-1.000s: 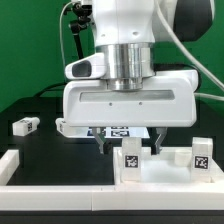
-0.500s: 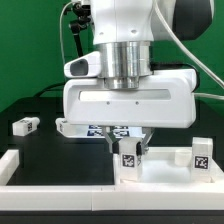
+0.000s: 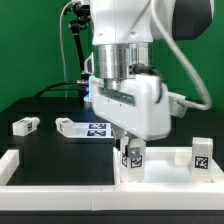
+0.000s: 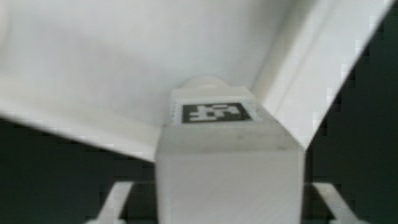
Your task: Assemble square table
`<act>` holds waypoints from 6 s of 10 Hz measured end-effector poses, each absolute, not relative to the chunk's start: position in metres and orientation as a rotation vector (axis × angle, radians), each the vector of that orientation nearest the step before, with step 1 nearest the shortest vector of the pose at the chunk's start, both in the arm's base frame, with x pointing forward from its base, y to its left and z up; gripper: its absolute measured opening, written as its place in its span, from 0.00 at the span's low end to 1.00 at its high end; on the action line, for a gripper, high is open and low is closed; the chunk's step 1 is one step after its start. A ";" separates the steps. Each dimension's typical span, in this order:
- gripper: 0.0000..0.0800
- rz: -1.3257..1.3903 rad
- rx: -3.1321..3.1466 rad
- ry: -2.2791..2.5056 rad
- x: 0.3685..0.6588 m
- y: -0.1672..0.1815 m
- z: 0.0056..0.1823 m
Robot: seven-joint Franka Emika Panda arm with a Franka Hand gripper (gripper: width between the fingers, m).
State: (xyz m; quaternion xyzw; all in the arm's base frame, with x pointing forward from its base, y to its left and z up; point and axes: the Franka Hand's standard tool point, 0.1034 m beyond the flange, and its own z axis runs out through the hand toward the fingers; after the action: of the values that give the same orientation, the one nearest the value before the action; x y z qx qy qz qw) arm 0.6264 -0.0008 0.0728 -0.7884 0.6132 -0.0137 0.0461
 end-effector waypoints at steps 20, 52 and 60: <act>0.36 -0.188 -2.992 0.798 0.630 0.009 0.069; 0.81 -0.011 -1.816 2.413 0.540 0.079 0.066; 0.81 -0.048 -2.087 2.174 0.527 0.073 0.054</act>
Offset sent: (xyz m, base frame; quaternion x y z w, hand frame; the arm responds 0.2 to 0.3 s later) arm 0.0014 -0.0126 0.0073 0.0242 0.0117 0.1599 0.9868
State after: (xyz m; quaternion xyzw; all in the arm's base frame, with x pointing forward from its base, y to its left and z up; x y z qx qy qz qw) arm 0.5267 0.0730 0.0536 -0.6910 0.7199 -0.0157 0.0634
